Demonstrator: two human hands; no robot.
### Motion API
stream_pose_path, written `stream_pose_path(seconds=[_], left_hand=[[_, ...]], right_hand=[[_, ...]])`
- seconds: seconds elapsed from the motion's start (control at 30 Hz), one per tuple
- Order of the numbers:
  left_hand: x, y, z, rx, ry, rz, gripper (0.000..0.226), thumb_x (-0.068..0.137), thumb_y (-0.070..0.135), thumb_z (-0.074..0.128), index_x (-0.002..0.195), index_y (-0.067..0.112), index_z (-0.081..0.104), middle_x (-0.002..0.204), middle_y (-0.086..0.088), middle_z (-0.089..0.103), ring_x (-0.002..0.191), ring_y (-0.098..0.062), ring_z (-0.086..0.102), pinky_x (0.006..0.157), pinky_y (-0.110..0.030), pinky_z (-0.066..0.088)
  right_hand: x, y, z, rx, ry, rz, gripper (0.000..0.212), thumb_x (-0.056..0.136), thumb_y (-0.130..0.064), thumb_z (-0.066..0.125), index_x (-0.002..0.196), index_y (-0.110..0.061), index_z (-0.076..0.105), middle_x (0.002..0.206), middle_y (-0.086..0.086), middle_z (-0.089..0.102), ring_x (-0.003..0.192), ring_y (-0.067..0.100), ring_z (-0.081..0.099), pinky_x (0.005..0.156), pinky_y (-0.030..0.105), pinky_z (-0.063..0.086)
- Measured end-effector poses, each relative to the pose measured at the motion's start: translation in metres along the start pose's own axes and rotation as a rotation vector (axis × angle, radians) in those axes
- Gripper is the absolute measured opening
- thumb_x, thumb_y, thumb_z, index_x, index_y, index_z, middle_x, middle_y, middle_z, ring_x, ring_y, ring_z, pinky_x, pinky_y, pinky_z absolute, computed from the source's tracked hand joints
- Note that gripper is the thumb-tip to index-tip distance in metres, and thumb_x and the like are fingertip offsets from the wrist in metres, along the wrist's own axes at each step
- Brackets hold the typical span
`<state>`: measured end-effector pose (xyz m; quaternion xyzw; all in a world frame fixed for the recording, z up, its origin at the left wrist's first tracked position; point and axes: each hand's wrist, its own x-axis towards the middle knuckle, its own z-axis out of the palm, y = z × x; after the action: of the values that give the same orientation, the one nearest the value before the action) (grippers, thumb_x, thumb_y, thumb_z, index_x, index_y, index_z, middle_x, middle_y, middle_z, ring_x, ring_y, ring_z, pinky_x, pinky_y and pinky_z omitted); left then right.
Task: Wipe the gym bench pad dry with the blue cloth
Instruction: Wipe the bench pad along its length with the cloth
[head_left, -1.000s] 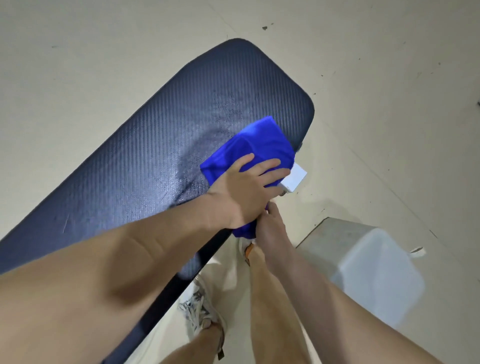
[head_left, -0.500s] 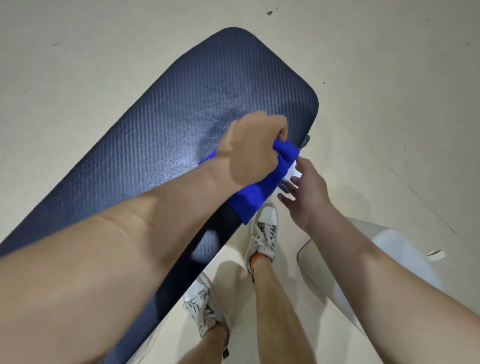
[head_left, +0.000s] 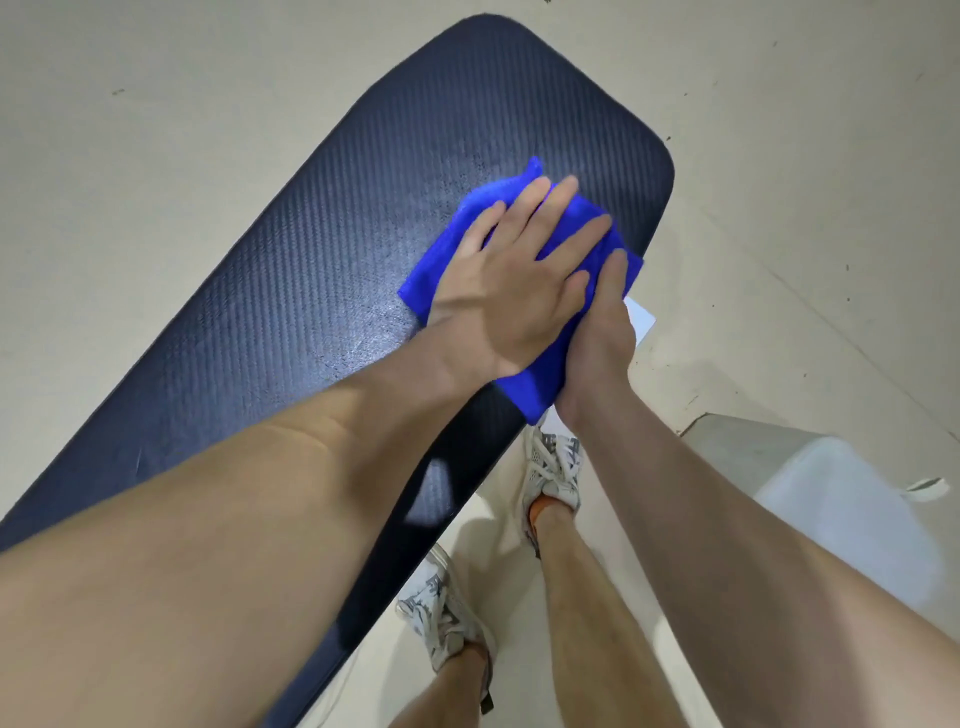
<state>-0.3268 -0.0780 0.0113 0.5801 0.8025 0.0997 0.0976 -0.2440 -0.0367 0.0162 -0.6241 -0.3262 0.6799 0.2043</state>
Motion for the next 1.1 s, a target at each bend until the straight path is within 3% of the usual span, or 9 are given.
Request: stream_pose_path(seconds=[0.1, 0.27, 0.4, 0.53, 0.67, 0.73, 0.87, 0.97, 1.1], left_hand=[[-0.021, -0.008, -0.003, 0.029, -0.021, -0.008, 0.05, 0.097, 0.042, 0.026, 0.146, 0.032, 0.031, 0.158, -0.001, 0.021, 0.145, -0.02, 0.016, 0.115, -0.04, 0.013], [-0.076, -0.017, -0.003, 0.053, -0.021, -0.042, 0.05, 0.098, 0.043, 0.025, 0.147, 0.033, 0.029, 0.158, 0.0, 0.021, 0.146, -0.019, 0.016, 0.116, -0.04, 0.013], [-0.121, -0.025, -0.007, 0.031, -0.041, -0.066, 0.05, 0.097, 0.043, 0.026, 0.147, 0.033, 0.029, 0.158, 0.001, 0.022, 0.146, -0.018, 0.016, 0.117, -0.039, 0.01], [-0.165, -0.032, -0.008, 0.086, -0.107, -0.096, 0.053, 0.096, 0.046, 0.024, 0.148, 0.034, 0.023, 0.159, 0.002, 0.018, 0.146, -0.016, 0.013, 0.117, -0.039, 0.008], [-0.204, -0.032, -0.008, 0.12, -0.092, -0.156, 0.054, 0.095, 0.043, 0.029, 0.147, 0.031, 0.028, 0.157, 0.0, 0.024, 0.145, -0.018, 0.021, 0.116, -0.042, 0.016], [-0.218, -0.032, -0.008, 0.135, -0.073, -0.181, 0.053, 0.095, 0.042, 0.031, 0.146, 0.03, 0.03, 0.157, 0.0, 0.025, 0.144, -0.018, 0.023, 0.116, -0.042, 0.019], [-0.231, -0.03, -0.01, 0.139, -0.105, -0.187, 0.054, 0.094, 0.042, 0.031, 0.147, 0.033, 0.029, 0.158, 0.001, 0.022, 0.145, -0.018, 0.019, 0.116, -0.041, 0.015], [-0.226, -0.031, -0.009, 0.117, -0.117, -0.182, 0.057, 0.092, 0.044, 0.024, 0.147, 0.035, 0.023, 0.159, 0.001, 0.018, 0.146, -0.019, 0.014, 0.115, -0.04, 0.007], [-0.202, -0.03, -0.006, 0.092, -0.017, -0.173, 0.055, 0.09, 0.041, 0.029, 0.144, 0.033, 0.035, 0.156, -0.002, 0.028, 0.144, -0.023, 0.022, 0.115, -0.041, 0.011]], right_hand=[[-0.003, 0.017, -0.002, -0.067, 0.041, -0.079, 0.037, 0.093, -0.058, 0.043, 0.102, -0.028, 0.063, 0.103, -0.011, 0.071, 0.097, 0.007, 0.067, 0.089, 0.031, 0.053], [-0.03, 0.051, 0.004, -0.056, 0.116, -0.117, 0.042, 0.093, -0.059, 0.04, 0.121, -0.029, 0.049, 0.115, -0.02, 0.058, 0.11, 0.001, 0.055, 0.101, 0.03, 0.043], [-0.061, 0.084, 0.009, -0.058, 0.127, -0.168, 0.03, 0.098, -0.051, 0.038, 0.117, -0.03, 0.049, 0.11, -0.023, 0.057, 0.102, -0.009, 0.054, 0.095, 0.024, 0.042], [-0.089, 0.12, 0.012, -0.098, 0.154, -0.156, 0.047, 0.098, -0.052, 0.036, 0.127, -0.018, 0.049, 0.119, -0.007, 0.061, 0.109, 0.007, 0.058, 0.101, 0.033, 0.044], [-0.116, 0.145, 0.014, -0.085, 0.145, -0.139, 0.045, 0.101, -0.042, 0.036, 0.133, -0.011, 0.046, 0.123, -0.002, 0.059, 0.101, 0.004, 0.059, 0.083, 0.008, 0.045], [-0.127, 0.157, 0.016, -0.052, 0.12, -0.103, 0.044, 0.102, -0.038, 0.038, 0.134, -0.01, 0.044, 0.125, -0.001, 0.058, 0.098, -0.001, 0.059, 0.077, 0.006, 0.046], [-0.143, 0.167, 0.016, -0.003, 0.071, -0.048, 0.028, 0.102, -0.036, 0.036, 0.124, -0.021, 0.044, 0.107, -0.014, 0.056, 0.081, -0.021, 0.056, 0.065, 0.0, 0.043], [-0.142, 0.166, 0.008, -0.061, -0.025, -0.103, 0.031, 0.103, -0.038, 0.031, 0.116, -0.018, 0.051, 0.106, -0.013, 0.063, 0.086, -0.017, 0.061, 0.071, 0.005, 0.047], [-0.13, 0.158, 0.001, -0.234, -0.082, -0.201, 0.049, 0.1, -0.047, 0.029, 0.118, -0.011, 0.058, 0.115, 0.006, 0.068, 0.104, 0.011, 0.065, 0.091, 0.032, 0.052]])
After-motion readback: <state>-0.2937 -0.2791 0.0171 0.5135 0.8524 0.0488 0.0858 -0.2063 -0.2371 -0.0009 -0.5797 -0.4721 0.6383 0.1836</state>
